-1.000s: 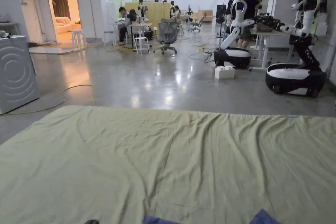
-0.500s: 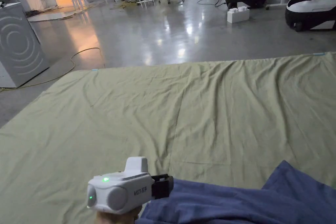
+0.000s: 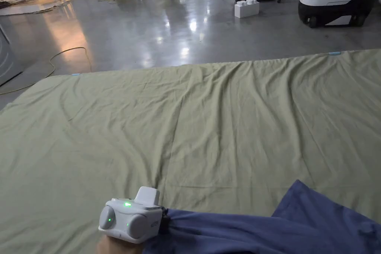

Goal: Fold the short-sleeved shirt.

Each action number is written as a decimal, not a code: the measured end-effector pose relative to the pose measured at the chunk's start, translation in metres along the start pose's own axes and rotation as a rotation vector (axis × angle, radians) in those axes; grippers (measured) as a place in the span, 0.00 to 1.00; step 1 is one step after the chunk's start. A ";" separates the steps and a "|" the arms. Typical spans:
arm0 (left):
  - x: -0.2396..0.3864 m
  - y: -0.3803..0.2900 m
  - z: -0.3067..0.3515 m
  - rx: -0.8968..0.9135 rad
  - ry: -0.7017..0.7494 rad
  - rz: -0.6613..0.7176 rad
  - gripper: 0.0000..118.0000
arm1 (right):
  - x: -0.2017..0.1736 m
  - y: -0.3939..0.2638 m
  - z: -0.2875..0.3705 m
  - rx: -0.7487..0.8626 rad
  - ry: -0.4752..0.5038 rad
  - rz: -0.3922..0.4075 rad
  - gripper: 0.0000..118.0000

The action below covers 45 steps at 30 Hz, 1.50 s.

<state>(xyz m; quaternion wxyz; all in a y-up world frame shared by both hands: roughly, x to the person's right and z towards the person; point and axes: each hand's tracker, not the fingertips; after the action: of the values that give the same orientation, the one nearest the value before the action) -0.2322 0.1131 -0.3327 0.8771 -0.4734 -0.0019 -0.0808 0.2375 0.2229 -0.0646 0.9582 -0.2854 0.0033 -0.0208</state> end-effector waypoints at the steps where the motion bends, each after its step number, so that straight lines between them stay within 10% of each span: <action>1: 0.002 0.002 -0.001 -0.015 0.007 -0.023 0.16 | 0.002 0.002 -0.004 -0.003 0.010 -0.013 0.00; 8: 0.009 0.009 -0.016 -0.087 0.019 -0.108 0.12 | 0.023 0.043 -0.069 -0.015 -0.005 0.034 0.03; 13: -0.003 0.006 -0.001 -0.060 -0.020 -0.044 0.09 | 0.050 0.059 -0.168 -0.191 -0.005 0.090 0.66; 22: -0.002 0.003 -0.012 -0.038 0.007 -0.057 0.09 | 0.043 0.046 -0.273 -0.362 -0.109 0.127 0.53; 26: -0.003 0.003 0.011 0.001 0.013 -0.063 0.06 | 0.034 0.054 -0.255 -0.338 -0.099 0.229 0.03; 31: -0.021 -0.002 0.097 0.201 -0.038 -0.003 0.04 | 0.033 0.085 -0.206 -0.178 -0.032 0.072 0.01; 45: -0.094 0.006 0.323 0.680 -0.055 0.176 0.04 | -0.003 0.227 -0.036 0.307 0.016 0.107 0.01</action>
<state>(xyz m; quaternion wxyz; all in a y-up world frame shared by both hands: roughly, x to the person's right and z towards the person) -0.3004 0.3977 -0.1669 0.9878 -0.1546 -0.0115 0.0133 0.2424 0.3934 -0.2192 0.9902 -0.1350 0.0228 0.0276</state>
